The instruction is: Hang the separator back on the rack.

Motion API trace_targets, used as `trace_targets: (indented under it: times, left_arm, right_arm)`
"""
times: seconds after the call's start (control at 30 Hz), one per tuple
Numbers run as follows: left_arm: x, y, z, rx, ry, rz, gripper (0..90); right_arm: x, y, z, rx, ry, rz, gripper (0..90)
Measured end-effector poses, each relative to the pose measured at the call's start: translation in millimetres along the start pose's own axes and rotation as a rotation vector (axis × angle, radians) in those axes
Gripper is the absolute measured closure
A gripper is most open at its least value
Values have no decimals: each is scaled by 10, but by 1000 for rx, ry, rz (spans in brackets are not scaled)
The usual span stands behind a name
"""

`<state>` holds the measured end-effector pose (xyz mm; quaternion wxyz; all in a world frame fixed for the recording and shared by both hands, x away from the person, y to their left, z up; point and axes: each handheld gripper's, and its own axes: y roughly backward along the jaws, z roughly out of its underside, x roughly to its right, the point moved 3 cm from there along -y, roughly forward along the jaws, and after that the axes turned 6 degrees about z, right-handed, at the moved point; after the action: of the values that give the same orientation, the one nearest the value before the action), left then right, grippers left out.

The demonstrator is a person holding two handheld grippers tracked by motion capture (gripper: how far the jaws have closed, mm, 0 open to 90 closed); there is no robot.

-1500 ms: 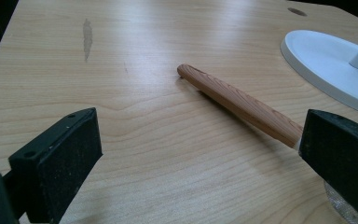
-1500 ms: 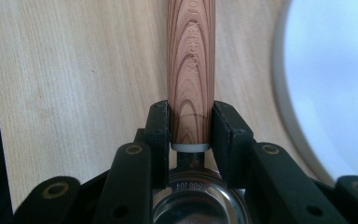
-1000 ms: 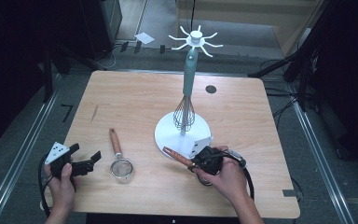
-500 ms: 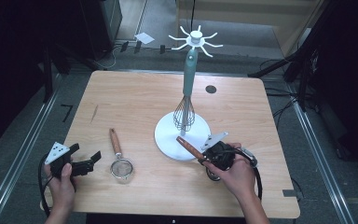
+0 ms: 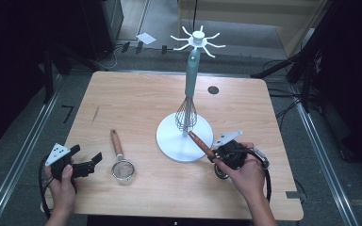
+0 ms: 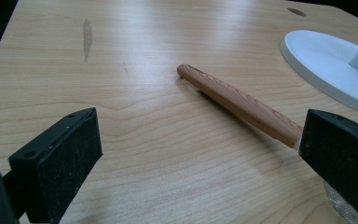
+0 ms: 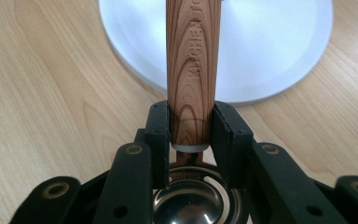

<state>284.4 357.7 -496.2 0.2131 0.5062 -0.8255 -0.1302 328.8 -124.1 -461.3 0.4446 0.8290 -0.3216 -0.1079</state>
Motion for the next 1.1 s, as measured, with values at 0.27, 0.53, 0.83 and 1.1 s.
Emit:
trace_targets:
  times: [0.27,0.53,0.83,1.1]
  left_arm:
    - [0,0,0,-2,0,0,0]
    - [1,-1,0,-1,-2,1,0]
    - [1,-1,0,-2,-4,0,0]
    - [2,-2,0,-2,-5,-1,0]
  right_arm:
    - [142,120,71,28,-52,33,711]
    - [223,233,95,73,-86,56,711]
    - [236,333,58,161,-131,86,711]
    - [239,424,44,227,-168,82,710]
